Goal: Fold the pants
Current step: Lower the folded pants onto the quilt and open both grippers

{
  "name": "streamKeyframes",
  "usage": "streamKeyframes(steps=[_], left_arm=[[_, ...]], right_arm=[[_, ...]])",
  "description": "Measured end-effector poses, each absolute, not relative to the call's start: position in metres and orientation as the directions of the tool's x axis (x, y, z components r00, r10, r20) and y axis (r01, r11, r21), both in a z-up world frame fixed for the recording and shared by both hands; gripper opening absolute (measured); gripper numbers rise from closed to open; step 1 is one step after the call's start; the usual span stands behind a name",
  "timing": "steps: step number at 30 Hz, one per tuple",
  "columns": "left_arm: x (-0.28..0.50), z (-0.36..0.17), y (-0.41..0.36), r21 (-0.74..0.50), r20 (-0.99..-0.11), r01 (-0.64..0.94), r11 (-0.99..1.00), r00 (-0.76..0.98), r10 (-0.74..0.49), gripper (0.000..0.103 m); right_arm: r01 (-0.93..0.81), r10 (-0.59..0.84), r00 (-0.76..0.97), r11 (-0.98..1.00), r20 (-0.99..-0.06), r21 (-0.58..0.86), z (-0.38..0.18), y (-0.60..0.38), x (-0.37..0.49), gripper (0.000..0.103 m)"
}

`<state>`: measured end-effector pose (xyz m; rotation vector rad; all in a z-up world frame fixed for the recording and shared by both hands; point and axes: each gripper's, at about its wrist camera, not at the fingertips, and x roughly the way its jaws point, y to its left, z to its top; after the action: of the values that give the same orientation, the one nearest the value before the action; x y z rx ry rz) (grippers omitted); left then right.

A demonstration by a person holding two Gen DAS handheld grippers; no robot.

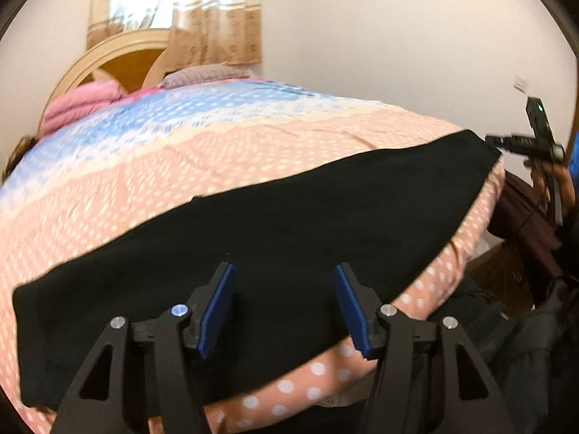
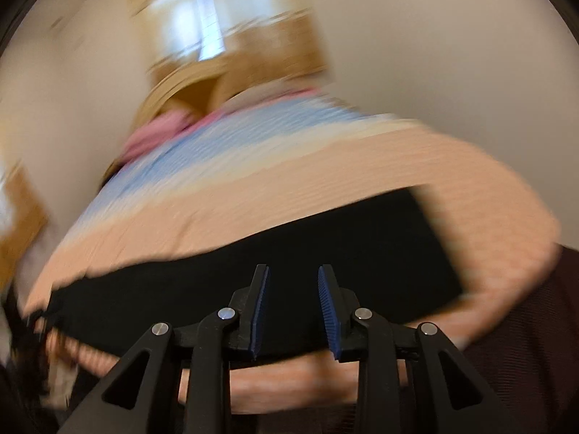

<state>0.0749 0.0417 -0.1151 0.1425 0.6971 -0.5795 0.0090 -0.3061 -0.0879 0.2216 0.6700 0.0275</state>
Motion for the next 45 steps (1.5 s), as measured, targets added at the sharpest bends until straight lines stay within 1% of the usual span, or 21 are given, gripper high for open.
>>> streamKeyframes(steps=[4,5,7,10,12,14,17,20,23,25,27,28,30,33,34,35,36,37,40,43,45], left_arm=[[0.074,-0.142,0.024,-0.021,-0.698,0.569,0.822,0.58,-0.42,0.06],[0.07,-0.147,0.02,0.004,-0.705,0.575,0.818,0.582,-0.405,0.063],[0.062,-0.15,0.017,0.046,-0.689,0.582,0.812,0.607,-0.396,0.066],[0.058,-0.151,0.023,0.002,-0.695,0.583,0.812,0.585,-0.419,0.067],[0.054,-0.151,0.023,0.014,-0.697,0.59,0.807,0.585,-0.415,0.067],[0.051,-0.147,0.023,0.023,-0.698,0.591,0.806,0.586,-0.411,0.067],[0.055,-0.136,0.029,0.003,-0.664,0.56,0.829,0.621,-0.417,0.068],[0.063,-0.133,0.034,-0.009,-0.642,0.511,0.86,0.656,-0.396,0.078],[0.074,-0.144,0.037,-0.055,-0.674,0.495,0.867,0.622,-0.398,0.078],[0.071,-0.154,0.036,-0.04,-0.696,0.501,0.864,0.607,-0.384,0.079],[0.063,-0.154,0.032,0.009,-0.686,0.521,0.854,0.624,-0.373,0.08],[0.06,-0.151,0.034,0.003,-0.685,0.527,0.85,0.62,-0.382,0.08],[0.06,-0.142,0.047,-0.021,-0.668,0.519,0.854,0.628,-0.398,0.08],[0.067,-0.133,0.068,0.004,-0.642,0.445,0.895,0.688,-0.339,0.08],[0.071,-0.13,0.078,0.01,-0.635,0.399,0.917,0.711,-0.302,0.084],[0.077,-0.128,0.09,0.014,-0.631,0.331,0.944,0.735,-0.248,0.094],[0.082,-0.127,0.1,0.02,-0.635,0.265,0.964,0.748,-0.193,0.097],[0.089,-0.129,0.11,0.028,-0.646,0.186,0.982,0.753,-0.124,0.099],[0.104,-0.14,0.124,0.065,-0.69,0.069,0.996,0.723,-0.005,0.099],[0.105,-0.148,0.128,0.062,-0.707,0.056,0.997,0.707,0.005,0.099],[0.107,-0.15,0.129,0.055,-0.709,0.047,0.997,0.706,0.006,0.1]], right_arm=[[-0.102,0.211,0.702,0.975,-0.68,0.196,-0.116,-0.243,0.034,0.03],[-0.136,0.223,0.671,0.975,-0.707,0.178,-0.126,-0.229,0.038,0.03],[-0.179,0.226,0.601,0.973,-0.767,0.147,-0.148,-0.208,0.039,0.03],[-0.215,0.162,0.6,0.976,-0.783,0.037,-0.156,-0.193,0.029,0.03],[-0.223,0.166,0.576,0.974,-0.801,0.041,-0.152,-0.192,0.026,0.03],[-0.221,0.186,0.58,0.973,-0.793,0.066,-0.143,-0.196,0.026,0.03],[-0.25,0.232,0.617,0.964,-0.752,0.092,-0.13,-0.179,0.031,0.03],[-0.319,0.291,0.622,0.942,-0.727,0.105,-0.123,-0.149,0.037,0.03],[-0.379,0.315,0.592,0.921,-0.741,0.089,-0.132,-0.122,0.045,0.03],[-0.408,0.338,0.538,0.906,-0.772,0.112,-0.147,-0.109,0.05,0.03],[-0.421,0.325,0.494,0.901,-0.806,0.105,-0.162,-0.1,0.05,0.03],[-0.426,0.308,0.51,0.902,-0.803,0.075,-0.161,-0.096,0.047,0.03],[-0.441,0.337,0.497,0.892,-0.8,0.101,-0.153,-0.092,0.047,0.03],[-0.481,0.409,0.5,0.864,-0.763,0.148,-0.138,-0.08,0.05,0.031],[-0.498,0.415,0.505,0.857,-0.757,0.137,-0.135,-0.073,0.051,0.031],[-0.522,0.425,0.505,0.844,-0.752,0.127,-0.135,-0.063,0.051,0.035],[-0.542,0.439,0.5,0.831,-0.747,0.125,-0.136,-0.054,0.052,0.038],[-0.554,0.449,0.491,0.822,-0.747,0.13,-0.138,-0.049,0.052,0.038],[-0.565,0.448,0.437,0.812,-0.78,0.149,-0.157,-0.034,0.056,0.038],[-0.568,0.435,0.453,0.814,-0.778,0.124,-0.161,-0.033,0.048,0.038],[-0.554,0.456,0.425,0.814,-0.782,0.174,-0.162,-0.035,0.052,0.038]])
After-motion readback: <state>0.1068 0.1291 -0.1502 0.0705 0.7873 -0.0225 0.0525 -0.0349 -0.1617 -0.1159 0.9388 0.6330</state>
